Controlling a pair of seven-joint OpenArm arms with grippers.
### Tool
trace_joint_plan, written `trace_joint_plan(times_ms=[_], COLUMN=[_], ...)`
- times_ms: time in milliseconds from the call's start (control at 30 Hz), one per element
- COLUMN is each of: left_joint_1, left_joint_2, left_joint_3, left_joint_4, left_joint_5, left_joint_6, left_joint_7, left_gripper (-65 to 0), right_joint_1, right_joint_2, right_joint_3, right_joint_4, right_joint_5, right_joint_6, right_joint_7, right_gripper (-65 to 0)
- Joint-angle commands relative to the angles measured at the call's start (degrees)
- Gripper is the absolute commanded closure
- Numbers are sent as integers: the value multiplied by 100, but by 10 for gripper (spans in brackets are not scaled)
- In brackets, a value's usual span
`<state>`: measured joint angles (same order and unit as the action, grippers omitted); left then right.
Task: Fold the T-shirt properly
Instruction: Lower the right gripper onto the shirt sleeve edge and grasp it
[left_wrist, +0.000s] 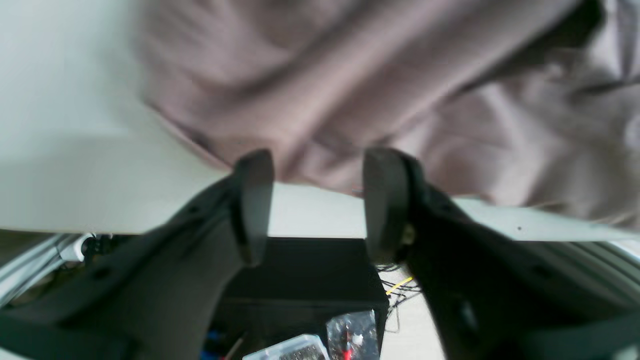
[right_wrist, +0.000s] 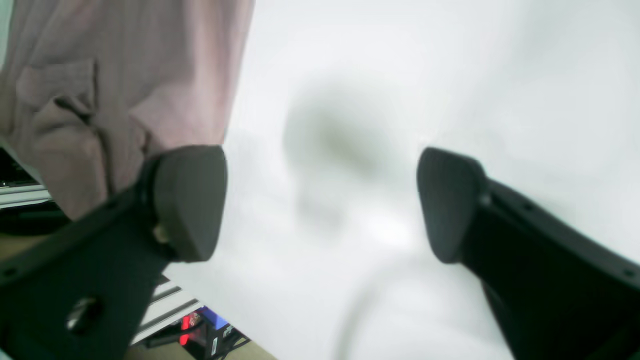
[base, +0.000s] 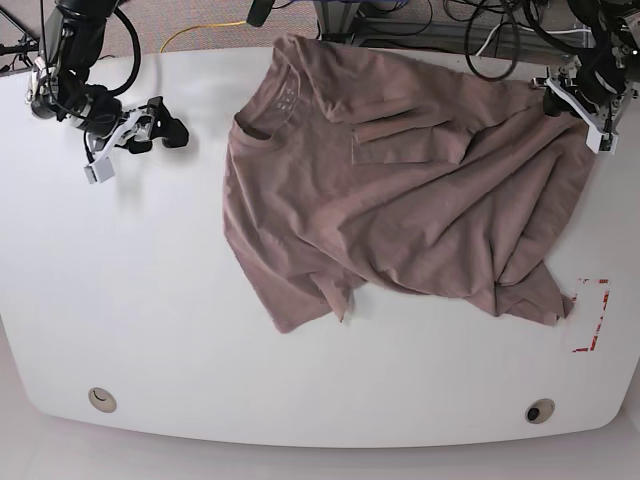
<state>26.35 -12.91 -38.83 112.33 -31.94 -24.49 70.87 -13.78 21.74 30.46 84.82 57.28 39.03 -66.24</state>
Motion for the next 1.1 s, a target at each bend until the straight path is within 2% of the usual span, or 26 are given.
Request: trace_joint_plan(times_ms=[0,133,233,433,600,867,1067], left_joint_1=[-116,-178,-195,-213,-336,-881,-1321], left_joint_2=[-94,-94,-94,-94,-199,-542,-762], left_joint_3=[19,151,116,-403,-860,-1291,-1370], left_joint_4=[85,103,103,103,94,59,41], left_joint_5=[-36,-63,-379,-1144,-1628,-1680,-1531], left_joint_6=[-8,-26,-245,-553,-615,-571,-562], left_joint_7=[-67,-67,-67,-59,-59,-59,-59], left_gripper=[-328,-363,-364,-360,-360,-360,-360], right_joint_1=[125,319,547,934,1154,1295,1365], right_joint_2=[108,-51,-121,-393,-701,-1000,-1352], right_joint_3=[194,255,229,203,194,-193,-457], right_joint_4=[156,165,138,85,-328,-477,-468], right_joint_5=[70,70,17,-9,-325,-431,-633], right_joint_6=[49,49,40,23,49,49,32], right_joint_7=[52,35,26,26,17,44,61], right_gripper=[-590,-590,-590,-590,-590,-590,-590])
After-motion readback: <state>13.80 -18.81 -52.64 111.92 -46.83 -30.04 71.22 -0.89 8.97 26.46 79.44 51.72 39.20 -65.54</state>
